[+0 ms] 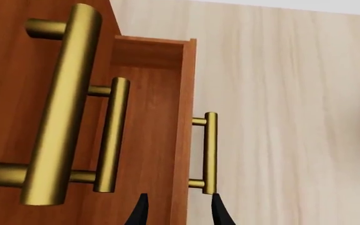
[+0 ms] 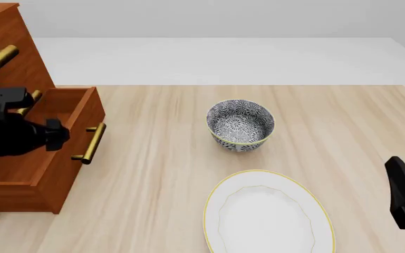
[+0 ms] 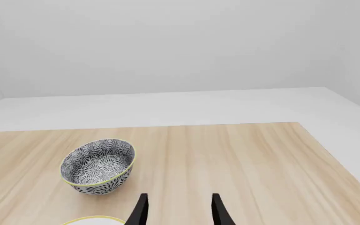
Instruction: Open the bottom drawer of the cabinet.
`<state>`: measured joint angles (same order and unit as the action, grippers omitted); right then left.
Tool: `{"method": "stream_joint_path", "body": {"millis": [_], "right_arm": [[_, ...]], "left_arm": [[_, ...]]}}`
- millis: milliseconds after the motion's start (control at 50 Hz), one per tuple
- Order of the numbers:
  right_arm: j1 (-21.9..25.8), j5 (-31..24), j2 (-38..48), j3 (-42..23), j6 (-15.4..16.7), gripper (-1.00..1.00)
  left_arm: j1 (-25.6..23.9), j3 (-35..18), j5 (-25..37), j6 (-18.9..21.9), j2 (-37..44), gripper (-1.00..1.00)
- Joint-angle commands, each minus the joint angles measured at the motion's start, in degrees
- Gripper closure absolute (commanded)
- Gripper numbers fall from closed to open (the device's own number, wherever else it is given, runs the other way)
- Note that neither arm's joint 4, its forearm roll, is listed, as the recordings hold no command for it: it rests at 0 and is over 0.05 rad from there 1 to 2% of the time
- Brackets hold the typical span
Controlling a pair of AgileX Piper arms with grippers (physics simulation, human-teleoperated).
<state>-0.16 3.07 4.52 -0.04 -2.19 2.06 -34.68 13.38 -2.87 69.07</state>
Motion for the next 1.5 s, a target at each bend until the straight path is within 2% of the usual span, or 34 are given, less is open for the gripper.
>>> {"method": "stream_joint_path", "body": {"millis": [20,860,1500], "right_arm": [[0.0,0.01,0.02,0.0,0.01,-1.0],[0.0,0.01,0.02,0.0,0.01,-1.0],[-0.01,0.0,-0.01,0.0,0.01,-1.0]], "left_arm": [[-0.09,0.33,-0.57,-0.1,0.7,-1.0],[-1.78,1.94,-4.05,-1.2,4.22,-1.0],[-1.29,2.81,-5.99,-1.12,6.0,-1.0]]}}
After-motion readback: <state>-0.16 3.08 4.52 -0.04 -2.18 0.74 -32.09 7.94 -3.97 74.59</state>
